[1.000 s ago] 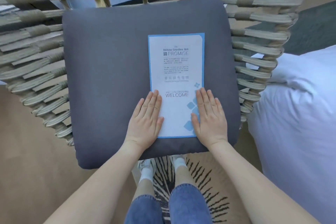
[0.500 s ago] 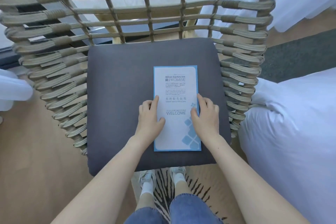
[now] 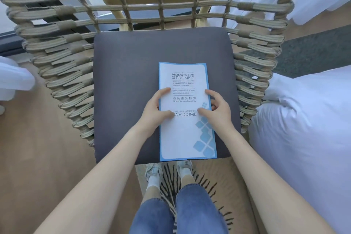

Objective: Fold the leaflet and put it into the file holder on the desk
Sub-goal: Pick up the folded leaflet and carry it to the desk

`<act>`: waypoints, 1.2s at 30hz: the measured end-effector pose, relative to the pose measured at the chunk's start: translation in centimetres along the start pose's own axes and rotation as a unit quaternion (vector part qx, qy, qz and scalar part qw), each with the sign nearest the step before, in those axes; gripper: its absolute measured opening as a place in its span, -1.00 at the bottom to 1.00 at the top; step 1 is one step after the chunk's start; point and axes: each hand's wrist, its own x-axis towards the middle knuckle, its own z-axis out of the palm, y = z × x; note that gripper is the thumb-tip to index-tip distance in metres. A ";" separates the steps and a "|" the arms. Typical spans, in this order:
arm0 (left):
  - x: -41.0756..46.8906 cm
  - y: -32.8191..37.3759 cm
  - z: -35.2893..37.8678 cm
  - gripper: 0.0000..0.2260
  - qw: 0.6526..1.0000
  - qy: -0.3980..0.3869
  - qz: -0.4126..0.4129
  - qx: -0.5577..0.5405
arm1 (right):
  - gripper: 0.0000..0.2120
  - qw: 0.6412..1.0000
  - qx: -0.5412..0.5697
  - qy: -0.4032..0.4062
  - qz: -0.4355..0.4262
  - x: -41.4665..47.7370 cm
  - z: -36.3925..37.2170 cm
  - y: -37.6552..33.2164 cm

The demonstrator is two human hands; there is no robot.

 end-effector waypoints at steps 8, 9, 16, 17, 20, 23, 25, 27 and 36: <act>-12.1 9.9 -0.5 -0.34 0.997 -0.020 0.022 -0.073 | -0.40 0.996 0.016 -0.057 -0.068 -10.8 -6.1 -10.5; -13.8 11.6 -0.6 -0.35 0.997 -0.021 0.029 -0.074 | -0.40 0.995 0.022 -0.062 -0.077 -12.3 -7.0 -12.3; -24.0 24.2 -1.6 -0.36 0.988 0.008 0.135 -0.075 | -0.45 0.978 0.091 -0.064 -0.175 -20.8 -11.7 -26.3; -25.2 26.1 -1.8 -0.36 0.985 0.018 0.154 -0.077 | -0.45 0.974 0.097 -0.064 -0.193 -21.8 -12.2 -28.3; -28.5 31.7 -2.6 -0.38 0.971 0.050 0.216 -0.091 | -0.45 0.960 0.116 -0.071 -0.244 -24.0 -13.6 -34.1; -31.5 36.9 -3.5 -0.40 0.951 0.069 0.281 -0.113 | -0.45 0.942 0.147 -0.072 -0.293 -25.9 -14.2 -39.6; -33.1 39.8 -4.2 -0.40 0.936 0.085 0.325 -0.107 | -0.44 0.926 0.165 -0.073 -0.331 -27.3 -14.4 -42.7; -34.9 42.2 -4.6 -0.42 0.919 0.097 0.368 -0.103 | -0.45 0.907 0.186 -0.079 -0.369 -28.8 -14.7 -45.5; -39.1 41.3 -6.1 -0.44 0.890 0.167 0.403 -0.133 | -0.44 0.876 0.192 -0.137 -0.422 -31.8 -12.6 -47.7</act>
